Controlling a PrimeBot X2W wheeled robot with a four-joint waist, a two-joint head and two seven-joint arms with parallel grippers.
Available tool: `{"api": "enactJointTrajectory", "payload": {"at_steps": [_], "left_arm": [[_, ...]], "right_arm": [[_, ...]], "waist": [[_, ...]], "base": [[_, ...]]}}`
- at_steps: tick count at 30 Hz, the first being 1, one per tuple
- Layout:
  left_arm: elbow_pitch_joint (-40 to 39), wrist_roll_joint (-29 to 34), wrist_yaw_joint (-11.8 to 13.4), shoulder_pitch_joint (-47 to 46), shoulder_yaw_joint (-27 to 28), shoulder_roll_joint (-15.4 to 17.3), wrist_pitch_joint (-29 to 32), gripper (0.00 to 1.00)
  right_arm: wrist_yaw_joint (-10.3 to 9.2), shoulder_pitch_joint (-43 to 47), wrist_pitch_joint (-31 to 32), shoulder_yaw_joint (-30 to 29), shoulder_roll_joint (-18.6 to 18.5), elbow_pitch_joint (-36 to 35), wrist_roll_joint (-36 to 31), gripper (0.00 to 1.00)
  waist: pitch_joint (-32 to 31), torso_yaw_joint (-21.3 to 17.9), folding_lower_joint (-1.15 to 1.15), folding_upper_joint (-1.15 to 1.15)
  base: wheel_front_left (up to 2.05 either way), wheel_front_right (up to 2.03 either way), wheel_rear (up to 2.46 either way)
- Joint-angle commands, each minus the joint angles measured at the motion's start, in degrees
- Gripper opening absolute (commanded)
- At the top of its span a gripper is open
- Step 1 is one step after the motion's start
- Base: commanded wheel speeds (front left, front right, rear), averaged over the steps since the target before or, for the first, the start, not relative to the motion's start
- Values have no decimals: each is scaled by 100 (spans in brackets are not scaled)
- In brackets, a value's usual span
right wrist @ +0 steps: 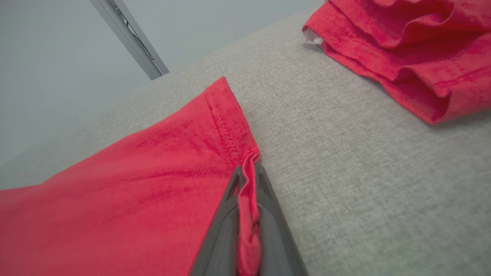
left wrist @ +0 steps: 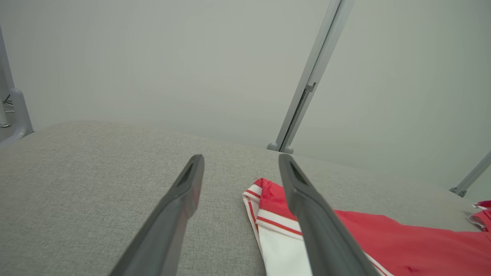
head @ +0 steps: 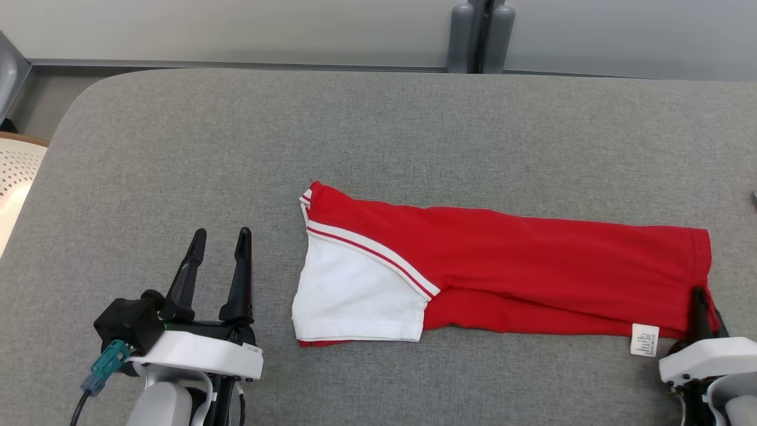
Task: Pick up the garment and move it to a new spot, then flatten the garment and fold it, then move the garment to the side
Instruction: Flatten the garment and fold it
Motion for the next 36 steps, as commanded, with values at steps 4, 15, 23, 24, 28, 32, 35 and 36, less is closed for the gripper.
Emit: {"api": "enactJointTrajectory", "payload": {"at_steps": [4, 15, 23, 24, 28, 32, 35, 36], "left_arm": [[19, 41, -32, -91, 37, 16, -7, 100], [83, -87, -39, 80, -24, 16, -7, 100], [135, -110, -36, 130, -20, 17, -7, 100], [145, -120, -36, 129, -16, 18, -7, 100], [171, -145, -17, 150, -32, 16, -7, 100], [194, -94, -22, 110, -128, 20, -7, 100], [192, -143, -13, 74, -150, 18, -7, 100], [197, -159, -10, 72, -158, 17, -7, 100]], "right_arm": [[-12, -28, 14, -346, -232, 38, -54, 0], [-9, -66, 13, -1264, -238, -660, -1043, 0], [-5, -142, 104, -92, 166, -1558, -966, 0], [-5, -144, 152, 96, 218, -1691, -940, 0], [-5, -130, 331, 697, 390, -2054, -836, 0], [-5, -189, 548, 1491, 611, -2396, -620, 0], [-5, -245, 630, 1955, 693, -2423, -419, 0], [-5, -270, 654, 2111, 714, -2380, -346, 0]], "waist": [[-73, -39, 0, 0], [-311, -33, 0, 0], [-448, -81, 0, 0], [-460, -90, 0, 0], [-500, -113, 0, 0], [-489, -104, 0, 0], [-496, -59, 0, 0], [-499, -31, 0, 0]], "base": [[0, 0, 0], [0, 0, 0], [0, 0, 0], [0, 0, 0], [0, 0, 0], [0, 0, 0], [0, 0, 0], [0, 0, 0]]}}
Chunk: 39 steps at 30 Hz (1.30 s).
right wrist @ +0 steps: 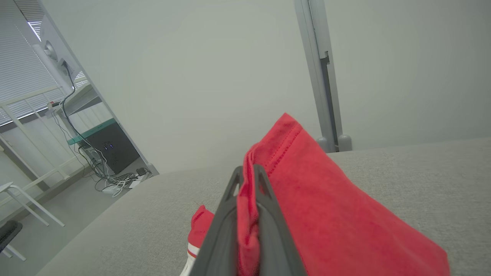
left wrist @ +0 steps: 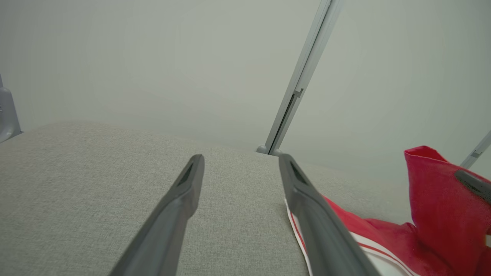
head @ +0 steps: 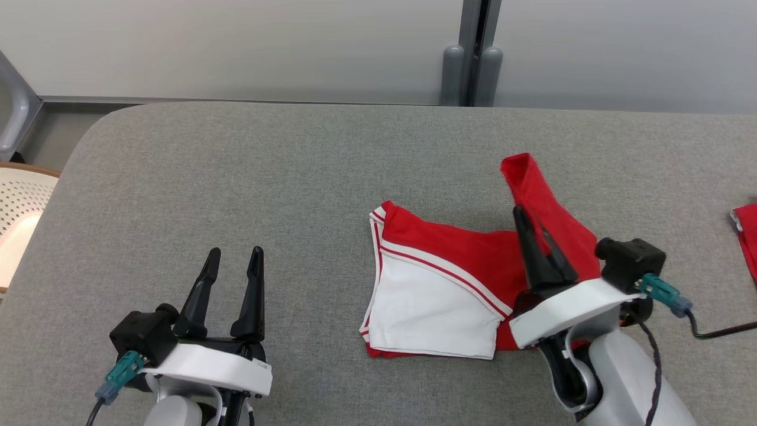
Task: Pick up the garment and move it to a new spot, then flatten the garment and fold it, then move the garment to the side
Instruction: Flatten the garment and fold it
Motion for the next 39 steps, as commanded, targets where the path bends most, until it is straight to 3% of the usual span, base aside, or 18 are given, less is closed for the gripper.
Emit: {"api": "enactJointTrajectory", "payload": {"at_steps": [1, 3, 9, 20, 21, 22, 23, 31, 35, 39], "left_arm": [[17, -23, 6, -55, -13, 22, -7, 100], [54, -13, 4, -35, -77, 20, -7, 100], [86, -105, 28, -69, -210, 23, -7, 100], [151, -163, 56, -78, -305, 20, -7, 100], [156, -168, 56, -81, -310, 20, -7, 100], [161, -170, 61, -84, -311, 21, -7, 100], [165, -173, 68, -84, -308, 22, -7, 100], [218, -128, 86, -64, -222, 21, -7, 100], [191, -113, 81, -83, -179, 22, -7, 100], [122, -87, 82, -72, -145, 22, -7, 100]], "right_arm": [[0, -32, 19, 102, -2, 51, 81, 0], [1, -104, 66, 622, 20, 140, 332, 0], [0, -392, -204, 1413, 9, 827, 907, 0], [1, -857, -595, 2218, 9, 2062, 1633, 0], [1, -882, -607, 2291, 10, 2096, 1689, 22], [1, -900, -611, 2375, 8, 2137, 1749, 75], [0, -908, -621, 2453, 10, 2141, 1853, 100], [0, -1030, -639, 3073, 2, 1991, 2532, 100], [0, -1208, -642, 2617, -1, 1985, 2295, 100], [0, -1315, -641, 1663, -13, 1900, 1432, 100]], "waist": [[-12, 49, 0, 0], [-5, 141, 0, 0], [73, 468, 0, 0], [193, 855, 0, 0], [205, 869, 0, 0], [213, 879, 0, 0], [220, 885, 0, 0], [170, 767, 0, 0], [129, 647, 0, 0], [66, 449, 0, 0]], "base": [[0, 0, 0], [0, 0, 0], [0, 0, 0], [0, 0, 0], [0, 0, 0], [0, 0, 0], [0, 0, 0], [0, 0, 0], [0, 0, 0], [0, 0, 0]]}}
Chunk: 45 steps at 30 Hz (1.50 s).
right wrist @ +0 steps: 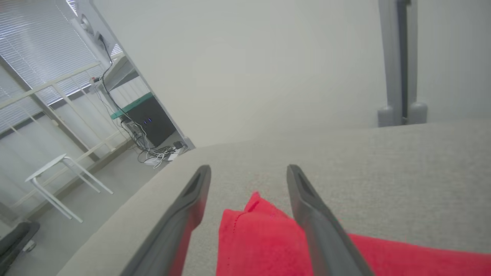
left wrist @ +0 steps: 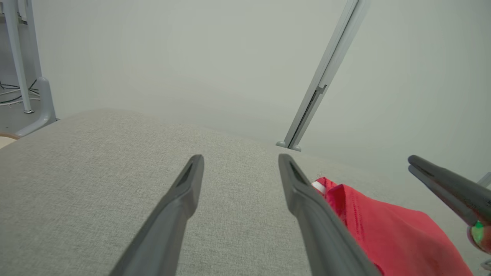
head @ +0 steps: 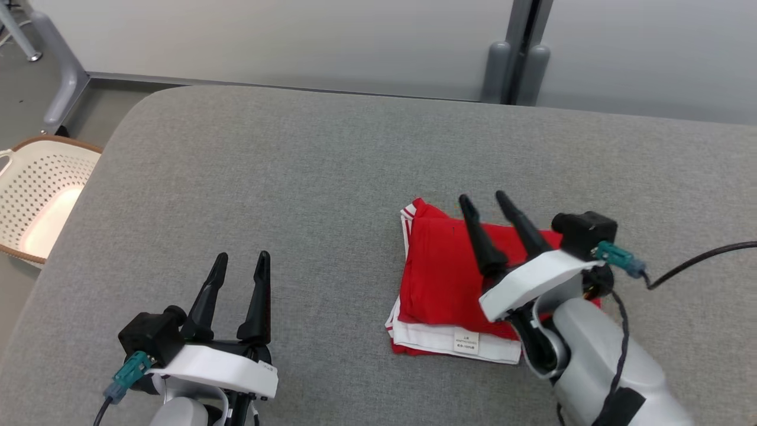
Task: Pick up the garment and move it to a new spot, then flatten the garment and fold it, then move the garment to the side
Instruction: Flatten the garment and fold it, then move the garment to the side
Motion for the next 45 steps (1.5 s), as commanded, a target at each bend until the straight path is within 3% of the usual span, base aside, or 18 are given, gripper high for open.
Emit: {"api": "enactJointTrajectory", "payload": {"at_steps": [1, 8, 11, 16, 29, 39, 45], "left_arm": [[-46, 18, 5, -61, 21, 23, -7, 100], [-271, 36, 0, -25, 65, 26, -7, 100], [-391, -18, 43, 27, 124, 24, -7, 100], [-473, 25, 87, 114, 103, 25, -7, 100], [-553, 402, 67, 374, 125, 23, -7, 100], [-592, 294, 112, 408, 88, 24, -6, 100], [-545, 290, 84, 268, -6, 24, -7, 100]], "right_arm": [[0, -21, -27, -218, -83, -100, -301, 100], [0, 559, -29, -1657, -633, -1069, -2154, 100], [0, 1026, -29, -2319, -696, -1642, -2633, 100], [0, 1791, -22, -2946, -695, -2464, -3178, 100], [0, 2902, -20, -3484, -357, -3158, -3562, 100], [0, 2900, -20, -3418, -295, -3049, -3562, 100], [0, 2687, -18, -3055, -395, -2438, -3228, 100]], "waist": [[-52, -114, 0, 0], [-232, -426, 0, 0], [-339, -541, 0, 0], [-433, -702, 0, 0], [-496, -789, 0, 0], [-489, -809, 0, 0], [-282, -683, 0, 0]], "base": [[0, 0, 0], [0, 0, 0], [0, 0, 0], [0, 0, 0], [0, 0, 0], [0, 0, 0], [0, 0, 0]]}}
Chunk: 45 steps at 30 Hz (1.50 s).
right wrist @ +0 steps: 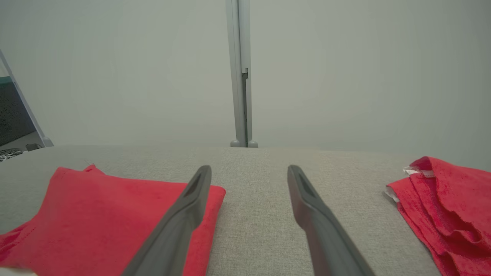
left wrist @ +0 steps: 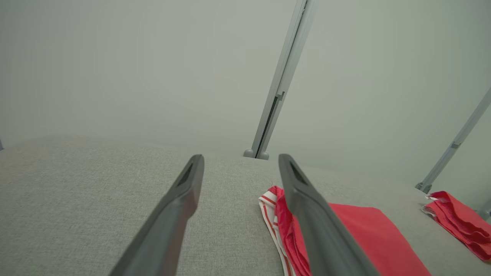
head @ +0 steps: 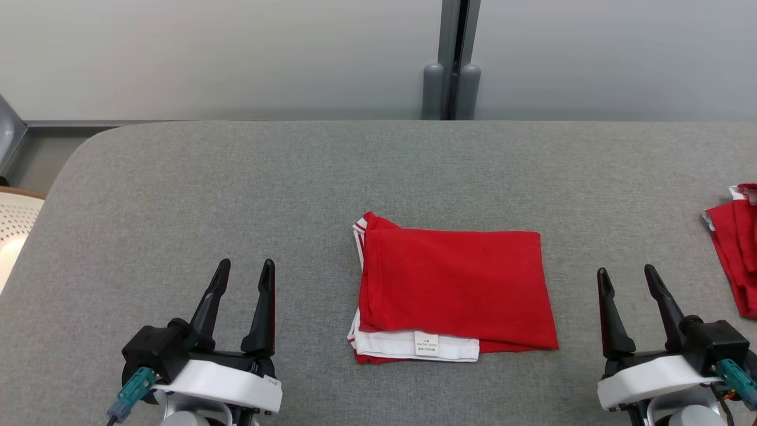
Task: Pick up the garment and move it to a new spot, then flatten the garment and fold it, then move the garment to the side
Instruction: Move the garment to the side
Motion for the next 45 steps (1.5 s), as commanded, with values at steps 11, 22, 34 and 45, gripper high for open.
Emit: {"api": "enactJointTrajectory", "payload": {"at_steps": [11, 22, 34, 45], "left_arm": [[52, -126, 43, -302, -14, 25, -7, 100], [67, -141, 30, -474, -60, 23, -6, 100], [24, 12, 18, -460, -50, 23, -7, 100], [-198, 391, -71, -783, -336, 22, -7, 100]], "right_arm": [[0, -737, -5, 354, -1, 1184, 575, 100], [1, -1316, 105, 680, 99, 2604, 1156, 100], [-2, -1766, -11, 1145, -482, 2212, 330, 0], [-5, -2051, -14, 1579, -1890, 728, -598, 0]], "waist": [[513, 417, 0, 0], [747, 618, 0, 0], [665, 196, 0, 0], [933, -604, 0, 0]], "base": [[0, 0, 0], [0, 0, 0], [0, 0, 0], [0, 0, 0]]}}
